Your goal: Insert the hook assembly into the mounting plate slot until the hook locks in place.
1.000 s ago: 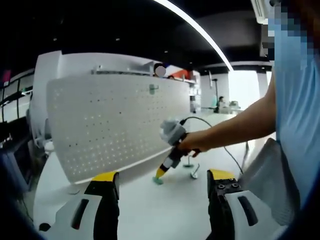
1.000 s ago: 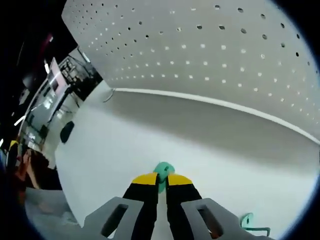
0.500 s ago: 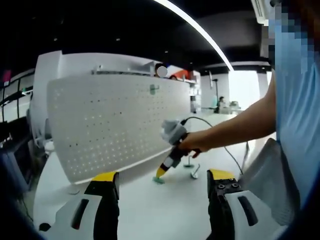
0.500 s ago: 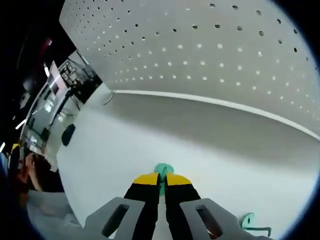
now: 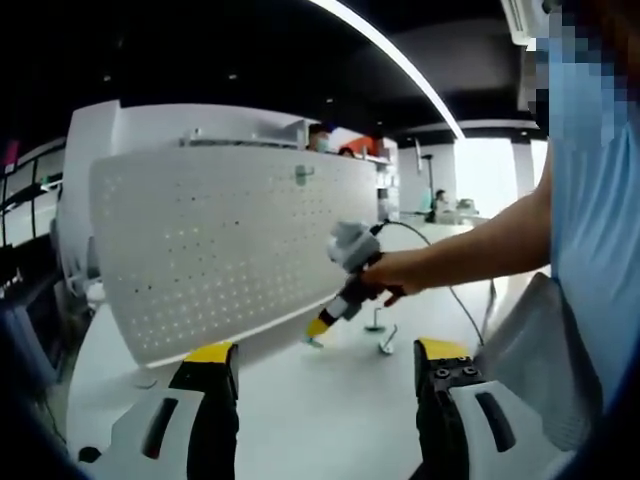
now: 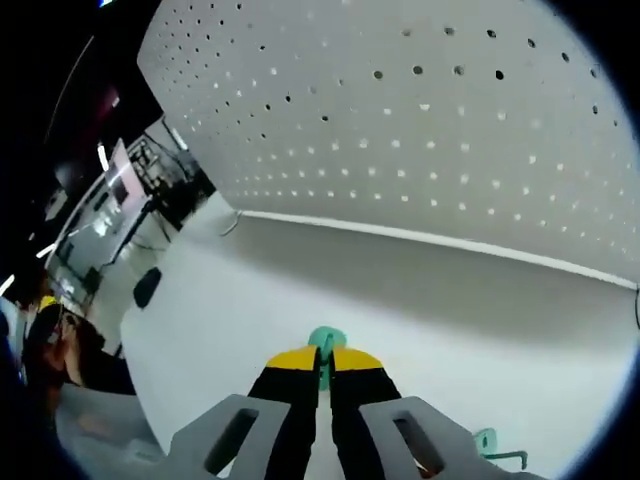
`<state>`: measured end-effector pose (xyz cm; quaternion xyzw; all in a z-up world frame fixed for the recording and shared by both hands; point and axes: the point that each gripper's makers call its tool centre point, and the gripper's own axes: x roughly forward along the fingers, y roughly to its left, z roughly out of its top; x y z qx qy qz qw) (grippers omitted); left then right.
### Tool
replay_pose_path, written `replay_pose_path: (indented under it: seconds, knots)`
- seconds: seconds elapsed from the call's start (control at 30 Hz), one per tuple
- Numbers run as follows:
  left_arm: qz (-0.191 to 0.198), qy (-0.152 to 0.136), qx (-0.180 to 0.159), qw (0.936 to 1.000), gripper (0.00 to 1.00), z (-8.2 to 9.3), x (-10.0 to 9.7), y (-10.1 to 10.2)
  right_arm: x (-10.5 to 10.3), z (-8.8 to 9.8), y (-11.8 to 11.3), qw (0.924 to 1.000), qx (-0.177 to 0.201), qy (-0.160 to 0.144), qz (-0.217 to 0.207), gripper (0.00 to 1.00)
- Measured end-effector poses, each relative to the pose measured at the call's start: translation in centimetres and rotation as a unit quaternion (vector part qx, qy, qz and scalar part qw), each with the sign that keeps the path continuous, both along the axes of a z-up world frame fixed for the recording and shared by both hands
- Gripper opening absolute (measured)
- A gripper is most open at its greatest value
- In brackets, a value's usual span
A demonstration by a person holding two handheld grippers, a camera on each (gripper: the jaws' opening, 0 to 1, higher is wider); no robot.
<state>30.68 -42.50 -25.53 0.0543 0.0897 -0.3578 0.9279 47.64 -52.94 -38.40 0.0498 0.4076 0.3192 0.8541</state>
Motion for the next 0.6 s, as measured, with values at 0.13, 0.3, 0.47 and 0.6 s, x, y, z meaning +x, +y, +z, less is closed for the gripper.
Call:
replay_pose_path:
  seconds: [0.13,0.3,0.47,0.6]
  knots:
    - [-0.002,0.001,0.002,1.0000,0.73,-0.1,-0.1,-0.1,0.0,1.7,-0.1,0.9997,0.011,-0.022,-0.002,0.01]
    - [-0.004,0.001,0.004,1.0000,0.73,-0.1,-0.1,-0.2,0.1,4.1,-0.4,0.9980,0.033,-0.052,-0.012,0.01]
    - [-0.007,0.002,0.004,1.0000,0.73,-0.1,-0.2,-0.3,-0.1,6.6,-1.0,0.9950,0.051,-0.084,-0.018,0.01]
    - [-0.009,0.002,0.006,0.9999,0.73,-0.1,-0.3,-0.4,-0.2,8.8,-1.4,0.9919,0.069,-0.104,-0.023,0.01]
